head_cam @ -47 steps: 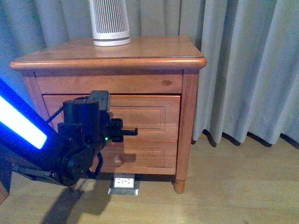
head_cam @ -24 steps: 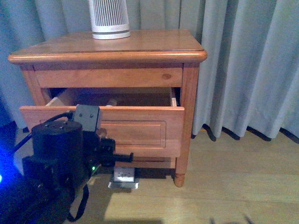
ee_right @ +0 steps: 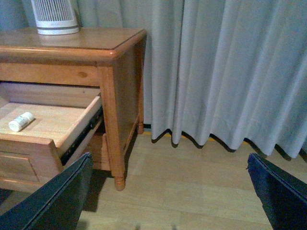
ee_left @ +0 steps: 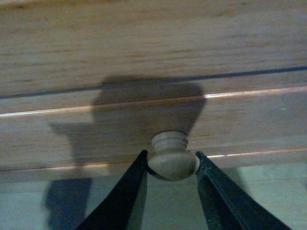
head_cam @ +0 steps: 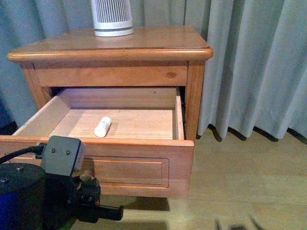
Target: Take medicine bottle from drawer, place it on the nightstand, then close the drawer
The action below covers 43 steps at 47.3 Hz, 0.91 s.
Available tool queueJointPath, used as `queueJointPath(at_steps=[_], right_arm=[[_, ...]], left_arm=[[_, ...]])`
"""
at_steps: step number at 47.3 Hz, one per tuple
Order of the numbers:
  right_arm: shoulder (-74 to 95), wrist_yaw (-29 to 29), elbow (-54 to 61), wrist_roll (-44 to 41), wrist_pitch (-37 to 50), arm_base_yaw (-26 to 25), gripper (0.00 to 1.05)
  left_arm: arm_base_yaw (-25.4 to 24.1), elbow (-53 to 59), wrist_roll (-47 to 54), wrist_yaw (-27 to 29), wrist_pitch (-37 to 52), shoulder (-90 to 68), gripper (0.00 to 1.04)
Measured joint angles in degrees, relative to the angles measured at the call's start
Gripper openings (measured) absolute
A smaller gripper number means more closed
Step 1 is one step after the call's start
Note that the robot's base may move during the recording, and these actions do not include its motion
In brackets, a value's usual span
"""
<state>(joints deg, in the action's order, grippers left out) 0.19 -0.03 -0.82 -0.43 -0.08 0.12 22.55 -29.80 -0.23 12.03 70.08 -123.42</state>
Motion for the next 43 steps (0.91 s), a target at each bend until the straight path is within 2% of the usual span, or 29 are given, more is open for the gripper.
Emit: queueJointPath(at_steps=[11,17,19,33,36,43], right_arm=[[0.00,0.00,0.00,0.00,0.00,0.00,0.98],[0.00,0.00,0.00,0.00,0.00,0.00,0.98],[0.00,0.00,0.00,0.00,0.00,0.00,0.98],[0.00,0.00,0.00,0.00,0.00,0.00,0.98],[0.00,0.00,0.00,0.00,0.00,0.00,0.98],[0.00,0.00,0.00,0.00,0.00,0.00,0.98]], left_arm=[[-1.29,3.26,-0.26,-0.87,-3.52,5.51,0.74],[-3.89,6.19,-0.42,-1.18,-10.75,15.23,0.97],[-4.48,6.78,-0.37,-1.49,-13.07,18.01,0.99],[-8.28,7.78,1.73,-3.80,-36.13,45.59,0.98],[-9.05,7.26,2.91,-4.42,-38.29,49.64,0.98],[-11.17,5.40,5.60,-4.04,-36.09,53.44,0.98]])
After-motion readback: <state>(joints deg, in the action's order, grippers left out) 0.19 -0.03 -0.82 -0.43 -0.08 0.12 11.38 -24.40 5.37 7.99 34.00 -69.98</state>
